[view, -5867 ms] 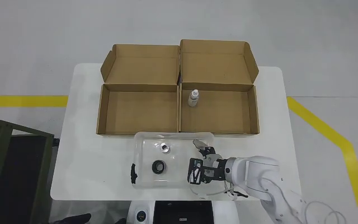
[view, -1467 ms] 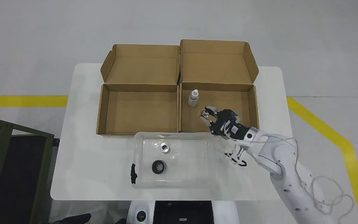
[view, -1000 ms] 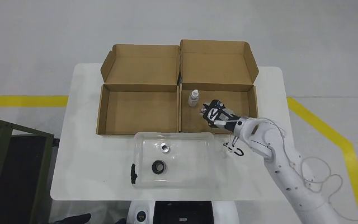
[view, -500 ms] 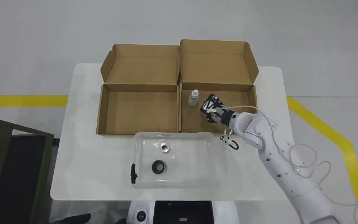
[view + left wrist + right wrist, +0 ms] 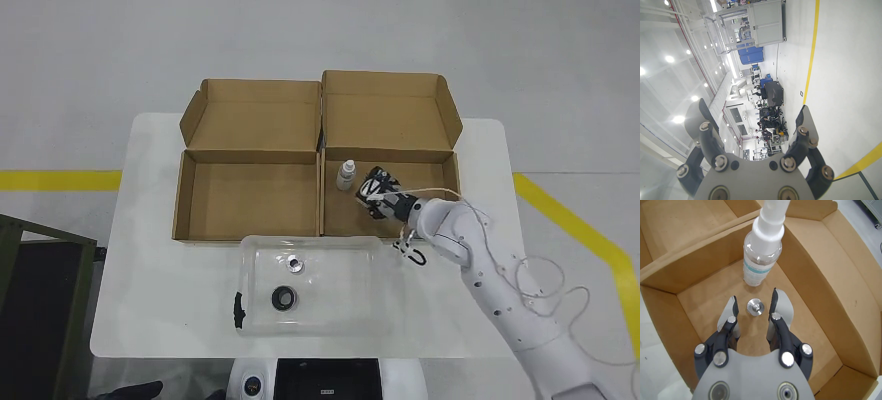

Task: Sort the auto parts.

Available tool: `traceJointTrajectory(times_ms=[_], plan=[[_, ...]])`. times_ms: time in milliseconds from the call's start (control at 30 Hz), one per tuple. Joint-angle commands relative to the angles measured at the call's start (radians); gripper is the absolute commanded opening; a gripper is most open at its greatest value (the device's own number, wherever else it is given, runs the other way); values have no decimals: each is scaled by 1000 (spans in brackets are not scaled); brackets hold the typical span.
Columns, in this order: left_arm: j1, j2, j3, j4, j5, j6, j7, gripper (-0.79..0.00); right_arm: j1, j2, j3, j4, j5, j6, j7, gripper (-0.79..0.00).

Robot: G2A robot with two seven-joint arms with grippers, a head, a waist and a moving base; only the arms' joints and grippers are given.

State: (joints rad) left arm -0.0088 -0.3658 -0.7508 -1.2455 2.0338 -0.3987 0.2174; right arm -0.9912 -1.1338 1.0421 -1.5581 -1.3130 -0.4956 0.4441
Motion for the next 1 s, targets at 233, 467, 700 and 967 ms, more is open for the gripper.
traceJointTrajectory(times_ms=[233,467,700,967], plan=[[0,0,0,0,0,0,0,0,-100,24,81,-240,-32,-42,1,-394],[0,0,0,0,0,0,0,0,-175,31,78,-393,-35,-83,-30,-329],[0,0,0,0,0,0,0,0,-207,25,18,-430,-17,-114,-84,-323],[0,0,0,0,0,0,0,0,-174,7,-97,-395,-44,-127,-94,-332]])
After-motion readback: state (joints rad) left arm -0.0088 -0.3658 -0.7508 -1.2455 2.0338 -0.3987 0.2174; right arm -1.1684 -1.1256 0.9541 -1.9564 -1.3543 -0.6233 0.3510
